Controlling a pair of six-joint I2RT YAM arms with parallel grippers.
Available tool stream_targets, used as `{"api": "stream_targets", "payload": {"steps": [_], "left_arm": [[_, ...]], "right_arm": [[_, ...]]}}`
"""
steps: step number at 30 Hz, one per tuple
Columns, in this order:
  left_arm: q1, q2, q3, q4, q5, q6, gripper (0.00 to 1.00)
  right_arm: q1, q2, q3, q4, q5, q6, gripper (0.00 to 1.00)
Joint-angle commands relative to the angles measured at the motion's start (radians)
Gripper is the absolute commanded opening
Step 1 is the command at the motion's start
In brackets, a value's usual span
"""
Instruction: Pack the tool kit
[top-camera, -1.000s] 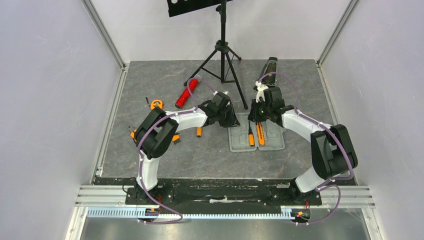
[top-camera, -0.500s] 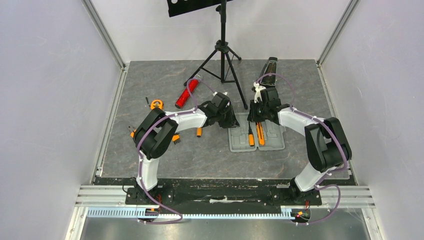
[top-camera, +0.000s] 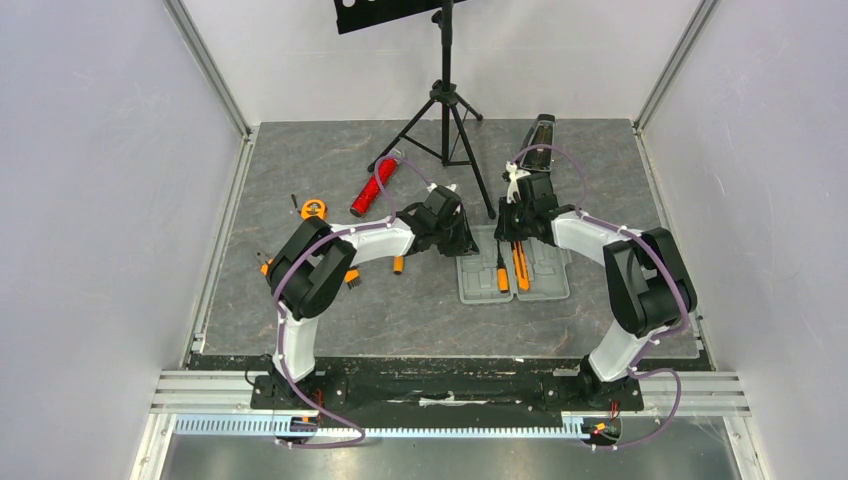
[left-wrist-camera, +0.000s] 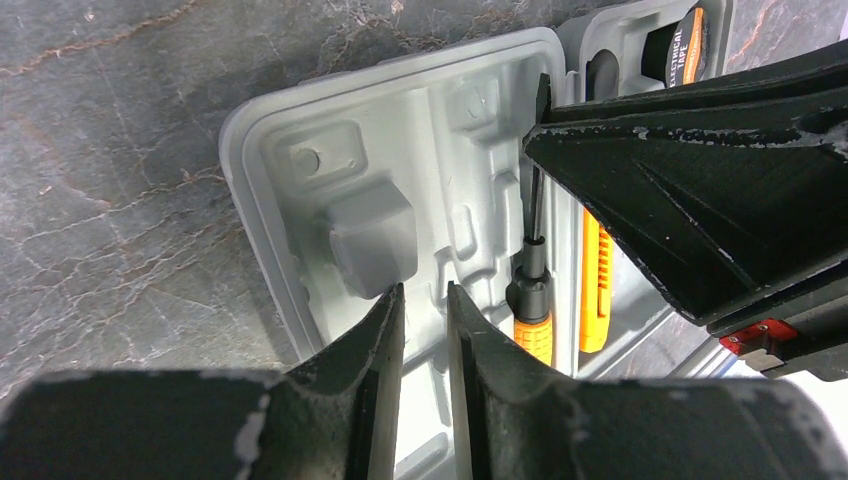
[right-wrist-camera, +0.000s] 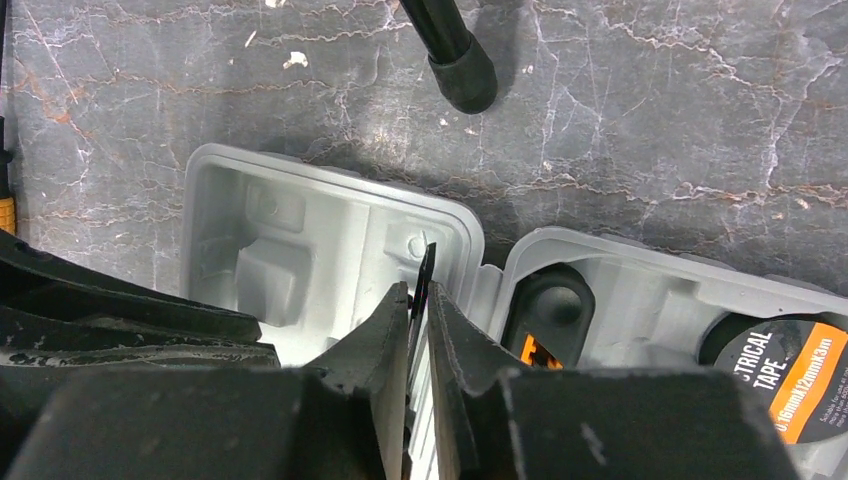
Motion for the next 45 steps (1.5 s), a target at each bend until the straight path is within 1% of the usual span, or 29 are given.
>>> {"api": "stream_targets", "payload": {"steps": [1,7,13,24,27,29,30,33,35,38,40,43,45], "left_arm": [[-0.004,-0.048,-0.006,-0.007,-0.044,0.055,0.28],[-0.004,-0.046,-0.007,-0.010,-0.052,0.056,0.28],[-0.004,-0.047,-0.005,-0.011,-0.059,0.054,0.28],[-0.004,-0.049,-0.008,-0.013,-0.068,0.045,0.28],[-0.004,-0.055,-0.010,-0.013,-0.066,0.047,0.29],[-0.004,-0.061,-0.011,-0.011,-0.066,0.051,0.30],[-0.004,-0.065,-0.011,-0.011,-0.064,0.052,0.31],[-0.004,-0.079,-0.008,-0.006,-0.053,0.057,0.33],[-0.004,-0.091,-0.001,-0.004,-0.046,0.060,0.34],[-0.006,-0.107,0.022,-0.005,-0.038,0.073,0.35],[-0.006,-0.107,0.042,-0.005,-0.032,0.081,0.35],[-0.009,-0.090,0.079,-0.007,-0.020,0.088,0.35],[-0.012,-0.072,0.109,-0.005,-0.013,0.097,0.35]], "right_arm": [[0.008,0.000,0.018,0.029,0.027,0.012,0.13],[0.012,-0.014,-0.002,0.026,0.024,0.015,0.03],[0.014,-0.039,-0.037,0.027,0.036,0.033,0.00],[0.014,-0.093,-0.114,0.059,0.070,0.061,0.00],[0.014,-0.093,-0.111,0.064,0.064,0.060,0.08],[0.013,-0.097,-0.101,0.065,0.051,0.059,0.17],[0.014,-0.102,-0.093,0.064,0.045,0.055,0.19],[0.013,-0.132,-0.065,0.045,0.029,0.039,0.25],[0.014,-0.166,-0.054,0.032,0.029,0.028,0.26],[0.014,-0.216,-0.060,0.011,0.026,0.009,0.26],[0.014,-0.243,-0.077,-0.001,0.014,0.000,0.25],[0.015,-0.280,-0.129,-0.008,-0.019,-0.004,0.17],[0.014,-0.312,-0.172,-0.003,-0.039,0.002,0.13]]}}
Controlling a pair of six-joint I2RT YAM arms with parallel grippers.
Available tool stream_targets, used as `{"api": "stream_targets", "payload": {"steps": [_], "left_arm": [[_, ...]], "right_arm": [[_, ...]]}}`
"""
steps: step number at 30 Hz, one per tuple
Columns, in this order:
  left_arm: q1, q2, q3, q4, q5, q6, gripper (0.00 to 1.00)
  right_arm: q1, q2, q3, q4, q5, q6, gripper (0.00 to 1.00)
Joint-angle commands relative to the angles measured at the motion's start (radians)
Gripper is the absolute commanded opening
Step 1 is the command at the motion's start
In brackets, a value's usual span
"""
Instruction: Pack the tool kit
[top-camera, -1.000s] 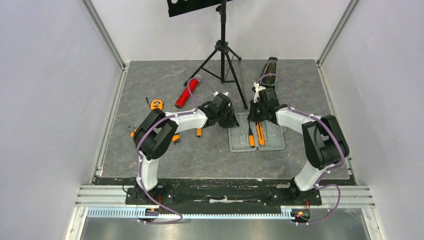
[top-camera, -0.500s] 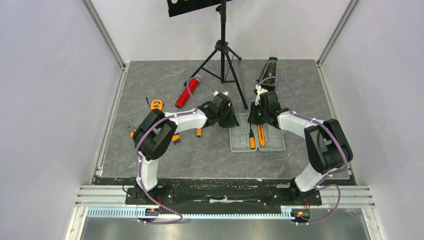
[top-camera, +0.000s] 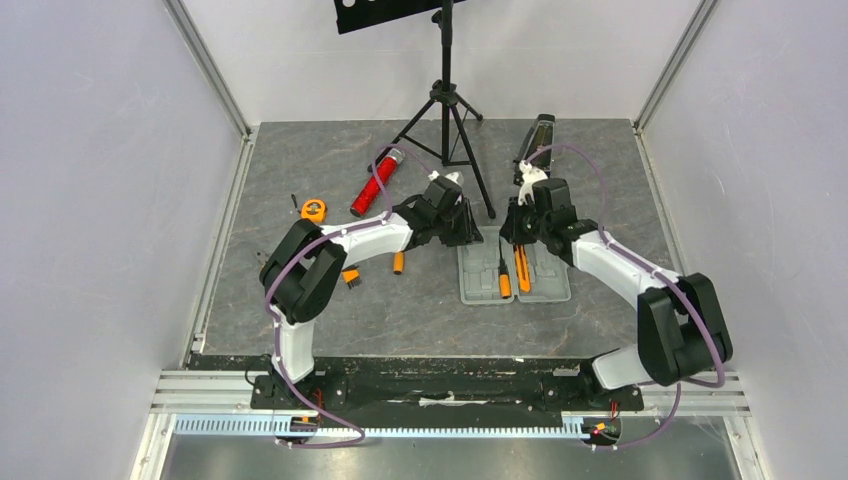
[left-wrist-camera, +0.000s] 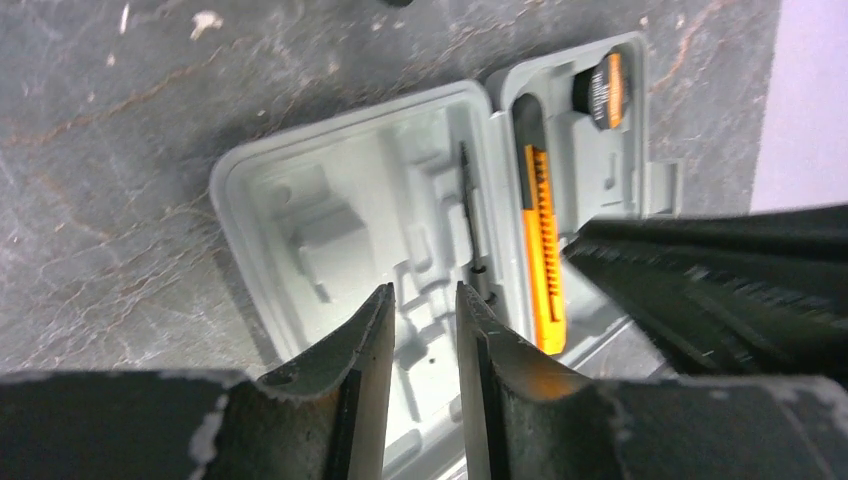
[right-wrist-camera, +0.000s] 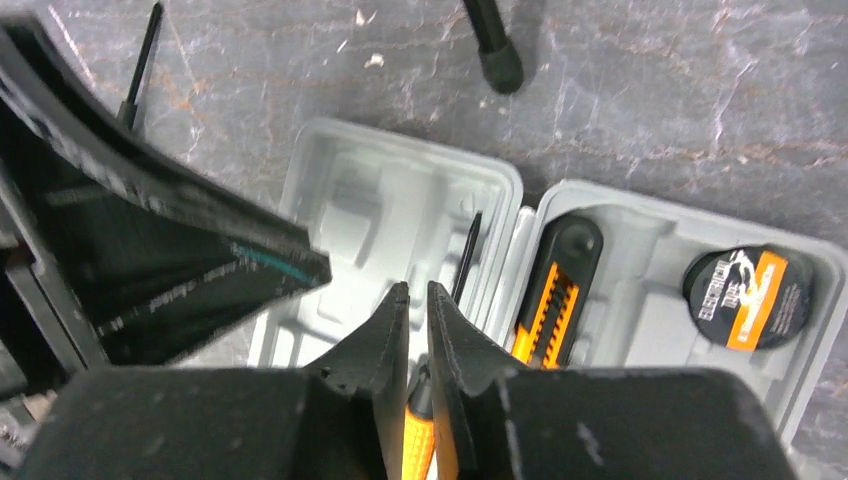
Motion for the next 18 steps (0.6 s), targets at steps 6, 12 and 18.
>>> {"api": "stream_targets", "payload": {"steps": [6,12,18], "left_arm": [[-0.030,0.068,0.179,0.017,0.049,0.090,0.33],[-0.038,0.141,0.234,0.043,0.074,0.111,0.24],[-0.039,0.185,0.254,0.067,0.104,0.107,0.16]], "right_arm": [[0.001,-0.141,-0.181,0.024,-0.117,0.001,0.09],[0.001,-0.153,-0.253,0.050,-0.149,0.005,0.07],[0.001,-0.159,-0.281,0.068,-0.142,0.015,0.06]]}}
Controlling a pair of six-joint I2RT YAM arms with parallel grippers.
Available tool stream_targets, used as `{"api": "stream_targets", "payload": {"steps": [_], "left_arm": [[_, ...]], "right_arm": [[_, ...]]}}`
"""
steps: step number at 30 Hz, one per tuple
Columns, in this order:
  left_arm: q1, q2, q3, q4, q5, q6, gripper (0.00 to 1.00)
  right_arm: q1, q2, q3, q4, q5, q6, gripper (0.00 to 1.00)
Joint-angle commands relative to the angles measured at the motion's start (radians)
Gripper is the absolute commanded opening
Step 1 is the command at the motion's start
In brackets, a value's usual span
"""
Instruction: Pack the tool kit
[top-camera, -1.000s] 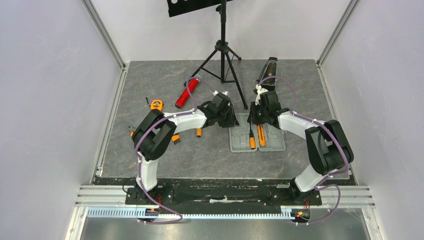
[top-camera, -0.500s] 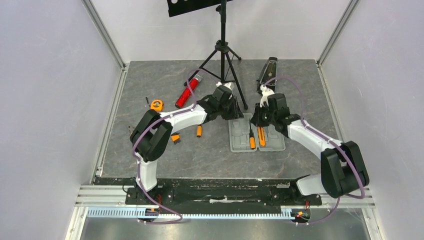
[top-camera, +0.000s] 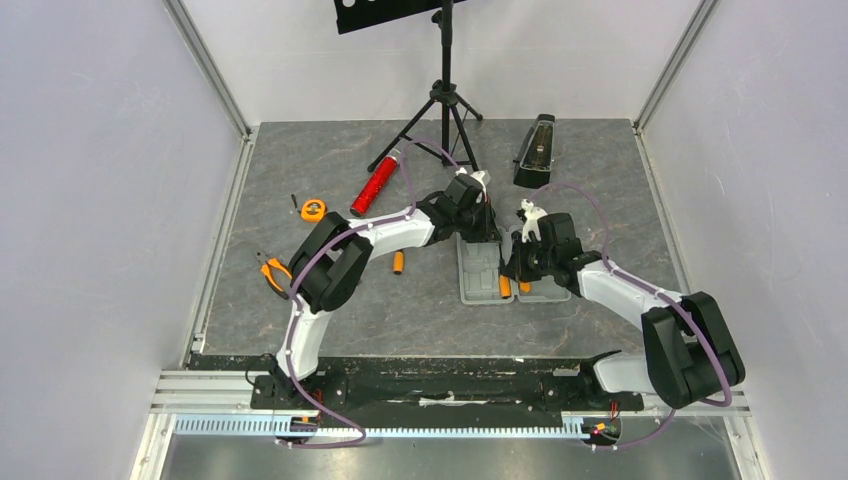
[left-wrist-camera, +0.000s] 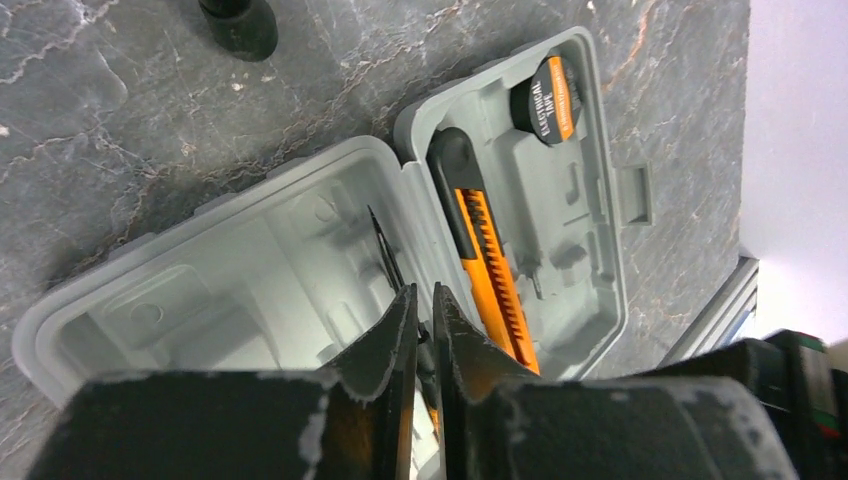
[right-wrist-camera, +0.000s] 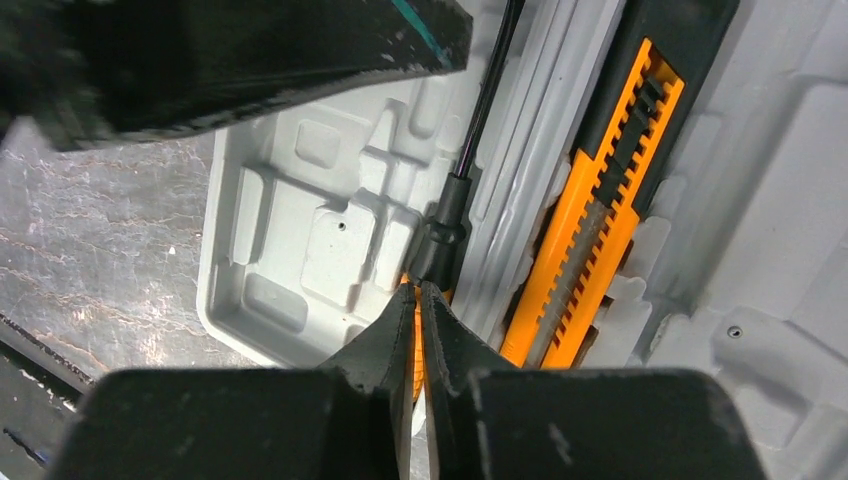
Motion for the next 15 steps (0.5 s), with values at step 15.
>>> {"api": "stream_targets", "payload": {"steps": [15], "left_arm": [[-0.002,0.112,0.127,-0.006,-0.036,0.093,0.14]], "right_arm": [[0.000,0.000,-0.041,0.048,-0.025,0.012,0.05]]}}
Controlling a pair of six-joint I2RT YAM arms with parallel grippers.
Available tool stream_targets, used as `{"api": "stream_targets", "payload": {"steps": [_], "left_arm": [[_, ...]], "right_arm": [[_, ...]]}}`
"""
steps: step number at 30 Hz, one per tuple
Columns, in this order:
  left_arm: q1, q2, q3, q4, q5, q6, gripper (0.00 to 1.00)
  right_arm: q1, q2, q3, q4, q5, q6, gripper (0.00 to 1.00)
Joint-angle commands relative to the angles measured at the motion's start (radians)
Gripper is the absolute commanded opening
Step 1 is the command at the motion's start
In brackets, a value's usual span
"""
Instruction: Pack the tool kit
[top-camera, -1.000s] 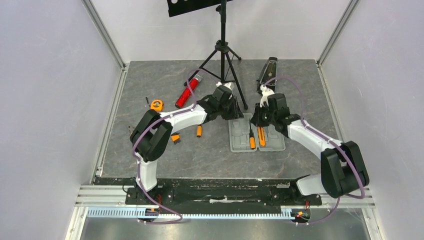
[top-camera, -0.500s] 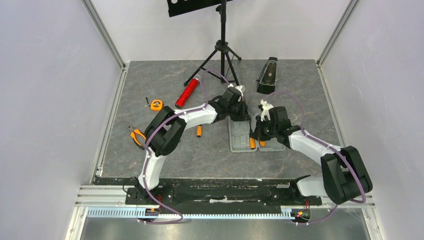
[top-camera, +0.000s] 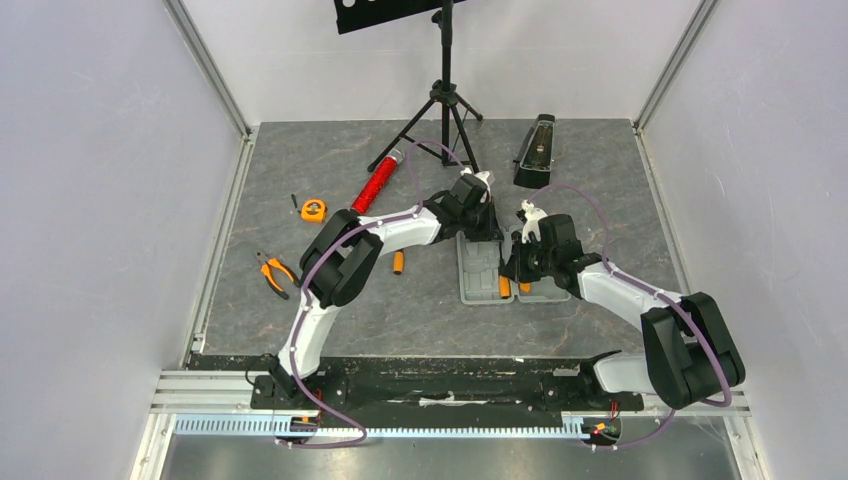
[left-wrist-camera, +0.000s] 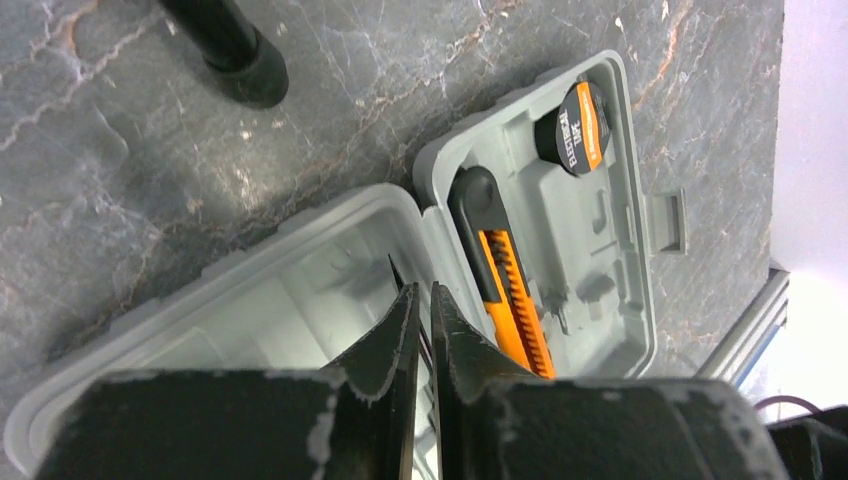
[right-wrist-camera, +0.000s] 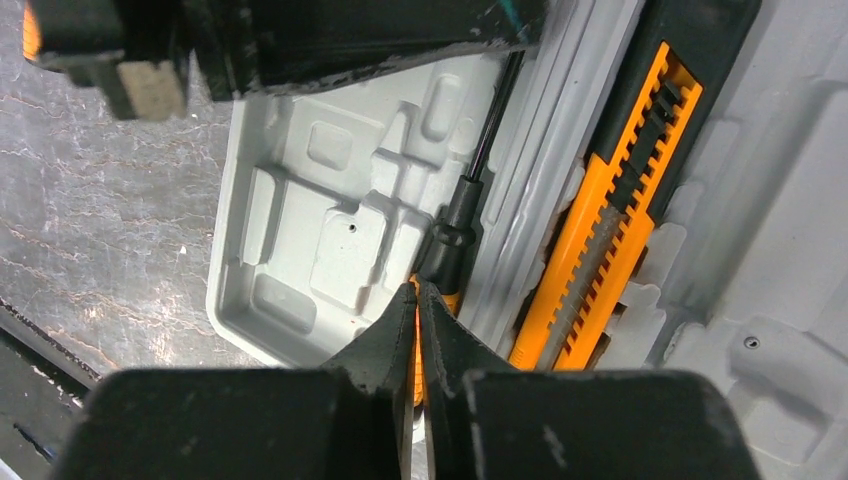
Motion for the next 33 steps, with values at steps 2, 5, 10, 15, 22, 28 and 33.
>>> {"api": "stream_targets", "payload": {"steps": [2,5,10,15,22,28,33], "left_arm": [[-0.001,0.040,0.077,-0.030,-0.055,0.083,0.13],[-0.007,0.050,0.077,-0.051,-0.071,0.099,0.14],[-0.034,0.058,0.069,-0.110,-0.109,0.135,0.07],[-0.053,0.072,0.069,-0.165,-0.158,0.145,0.02],[-0.031,0.093,0.029,-0.173,-0.191,0.071,0.02],[0.017,0.101,-0.016,-0.110,-0.122,0.011,0.02],[0.016,0.108,0.028,-0.222,-0.135,0.026,0.02]], "right_arm": [[0.001,0.004,-0.028,0.005,-0.003,0.006,0.04],[0.001,0.005,-0.034,-0.008,0.007,0.006,0.04],[-0.001,0.017,-0.043,-0.030,0.029,0.003,0.02],[-0.005,0.032,-0.051,-0.047,0.051,0.003,0.01],[-0.019,0.056,-0.047,-0.053,0.059,-0.009,0.01],[-0.025,0.091,-0.028,-0.060,0.057,-0.019,0.01],[-0.025,0.106,-0.002,-0.107,0.068,-0.029,0.01]]}}
